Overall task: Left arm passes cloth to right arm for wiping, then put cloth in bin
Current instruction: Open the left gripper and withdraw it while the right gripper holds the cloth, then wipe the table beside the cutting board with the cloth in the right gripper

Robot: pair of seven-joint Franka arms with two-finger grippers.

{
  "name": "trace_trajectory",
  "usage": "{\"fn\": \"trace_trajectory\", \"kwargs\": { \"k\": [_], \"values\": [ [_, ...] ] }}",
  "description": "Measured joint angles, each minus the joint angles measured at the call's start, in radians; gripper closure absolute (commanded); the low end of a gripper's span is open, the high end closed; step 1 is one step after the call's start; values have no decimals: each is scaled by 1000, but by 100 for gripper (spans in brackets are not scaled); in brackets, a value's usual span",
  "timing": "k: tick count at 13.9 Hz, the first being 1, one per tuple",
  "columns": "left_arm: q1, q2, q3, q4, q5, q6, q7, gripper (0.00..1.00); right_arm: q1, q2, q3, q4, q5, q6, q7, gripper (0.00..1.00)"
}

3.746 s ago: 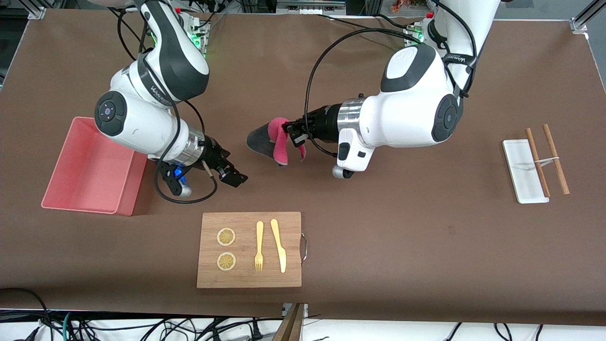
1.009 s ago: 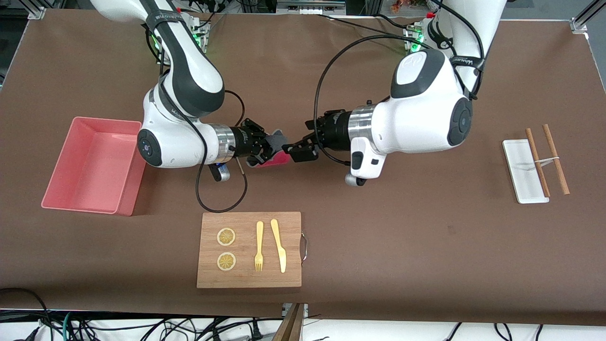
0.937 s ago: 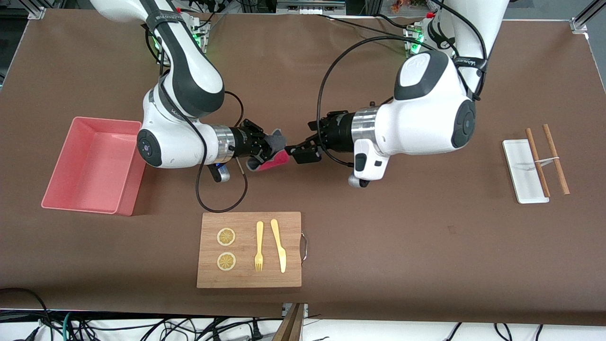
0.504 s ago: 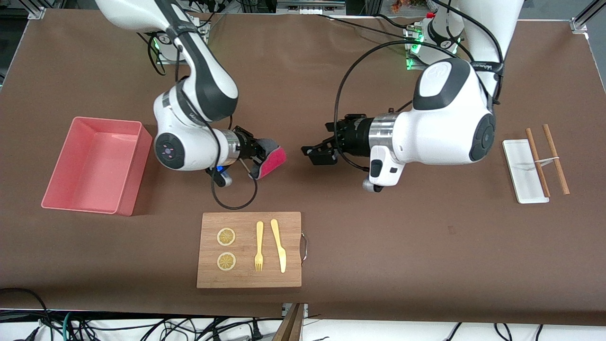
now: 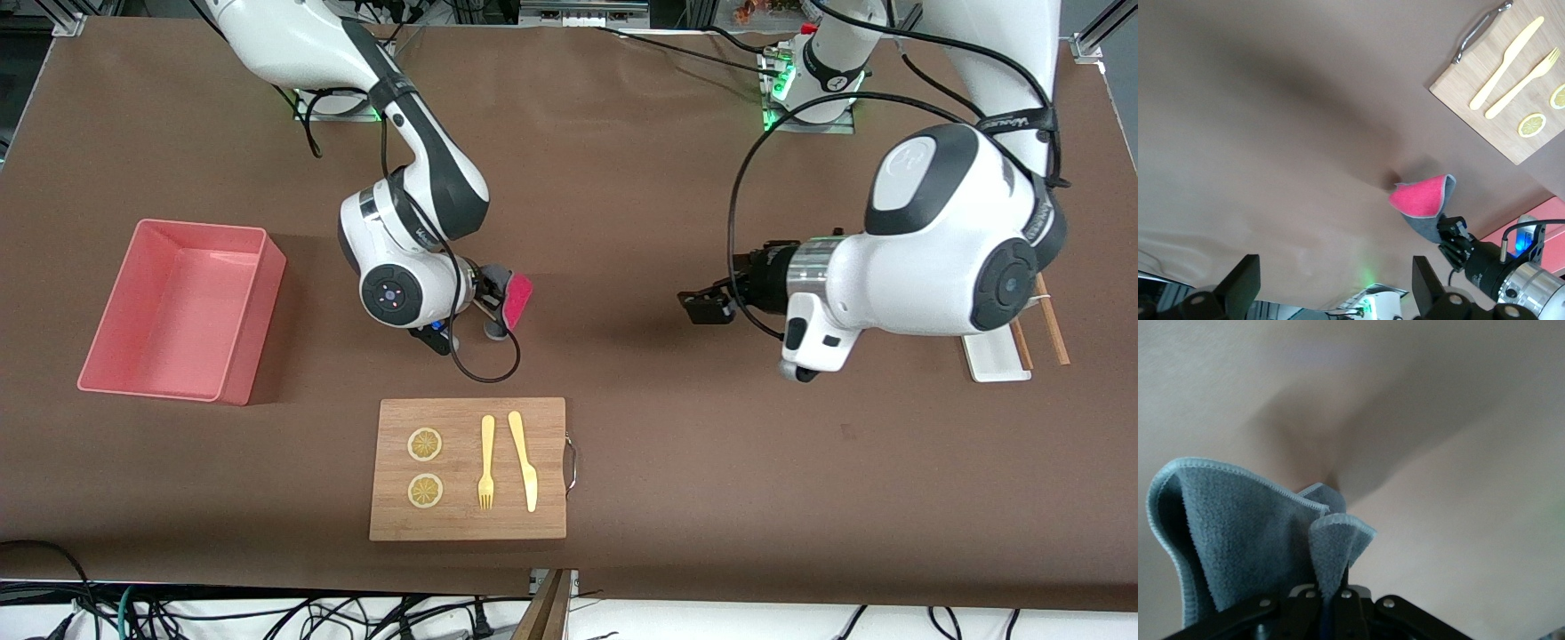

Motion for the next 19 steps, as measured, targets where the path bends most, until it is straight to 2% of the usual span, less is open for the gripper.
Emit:
{"fn": "trace_trajectory", "kwargs": {
  "k": [3,7,9,12,16,19],
  "values": [
    [27,-82,-2,-80,111,-30,59,0,13,37,0,0,-59,4,-4,100],
    [32,-308,-4,-305,231,-40,199,0,19,83,-2,0,-105,30,-31,100],
    [47,-381,-4,-388,320,-37,327,0,14,90,-11,0,-119,30,-72,100],
    [90,-432,-3,-461,415,-1,520,0,-16,91,-24,0,-147,27,-150,100],
    [129,-514,-2,-585,537,153,722,0,-86,91,-38,-4,-156,15,-280,100],
    [156,-534,0,-591,575,226,819,0,-98,91,-85,-4,-194,-10,-381,100]
  ]
}}
